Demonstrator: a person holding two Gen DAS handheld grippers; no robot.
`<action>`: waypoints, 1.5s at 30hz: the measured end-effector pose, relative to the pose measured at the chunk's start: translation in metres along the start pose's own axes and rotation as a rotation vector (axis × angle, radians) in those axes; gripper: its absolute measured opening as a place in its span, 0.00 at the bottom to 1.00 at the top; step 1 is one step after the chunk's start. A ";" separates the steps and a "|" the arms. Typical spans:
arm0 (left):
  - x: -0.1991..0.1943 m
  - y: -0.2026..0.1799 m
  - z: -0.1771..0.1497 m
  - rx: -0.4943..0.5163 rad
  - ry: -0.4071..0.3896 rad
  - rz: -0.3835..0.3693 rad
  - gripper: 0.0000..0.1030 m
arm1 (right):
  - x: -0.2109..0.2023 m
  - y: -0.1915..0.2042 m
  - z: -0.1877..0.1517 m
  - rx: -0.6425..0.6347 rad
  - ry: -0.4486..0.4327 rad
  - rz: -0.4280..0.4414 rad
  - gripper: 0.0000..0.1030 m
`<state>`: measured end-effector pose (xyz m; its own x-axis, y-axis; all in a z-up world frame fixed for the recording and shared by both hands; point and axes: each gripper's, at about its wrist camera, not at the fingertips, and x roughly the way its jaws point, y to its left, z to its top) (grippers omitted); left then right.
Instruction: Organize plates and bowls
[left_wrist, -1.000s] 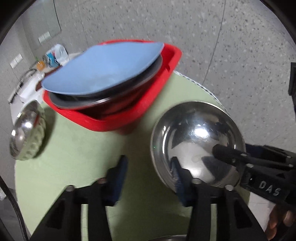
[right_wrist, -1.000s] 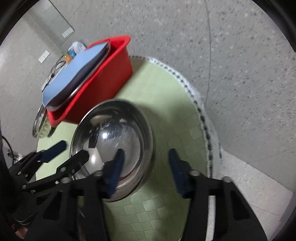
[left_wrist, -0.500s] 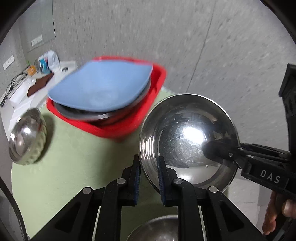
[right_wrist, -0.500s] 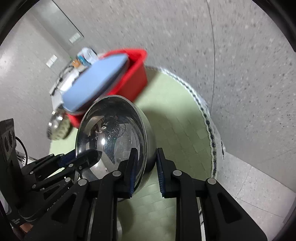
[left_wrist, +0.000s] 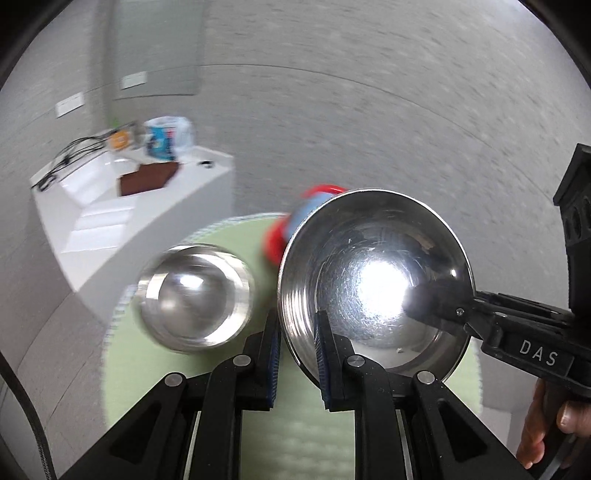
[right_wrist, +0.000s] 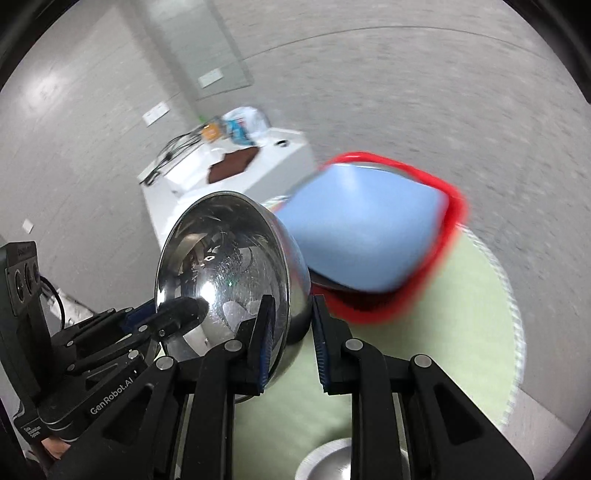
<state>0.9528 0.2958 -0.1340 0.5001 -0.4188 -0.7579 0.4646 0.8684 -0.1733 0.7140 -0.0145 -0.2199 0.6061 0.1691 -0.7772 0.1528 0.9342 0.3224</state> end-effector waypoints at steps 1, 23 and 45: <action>-0.001 0.017 0.002 -0.013 0.005 0.011 0.13 | 0.014 0.014 0.005 -0.010 0.013 0.017 0.19; 0.134 0.111 0.040 -0.081 0.182 0.099 0.13 | 0.188 0.080 0.028 -0.048 0.208 -0.029 0.19; 0.142 0.113 0.032 -0.047 0.168 0.091 0.14 | 0.185 0.099 0.026 -0.119 0.221 -0.170 0.24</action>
<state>1.1000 0.3263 -0.2412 0.4075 -0.2910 -0.8656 0.3862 0.9139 -0.1254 0.8618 0.1015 -0.3174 0.3931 0.0591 -0.9176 0.1375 0.9829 0.1222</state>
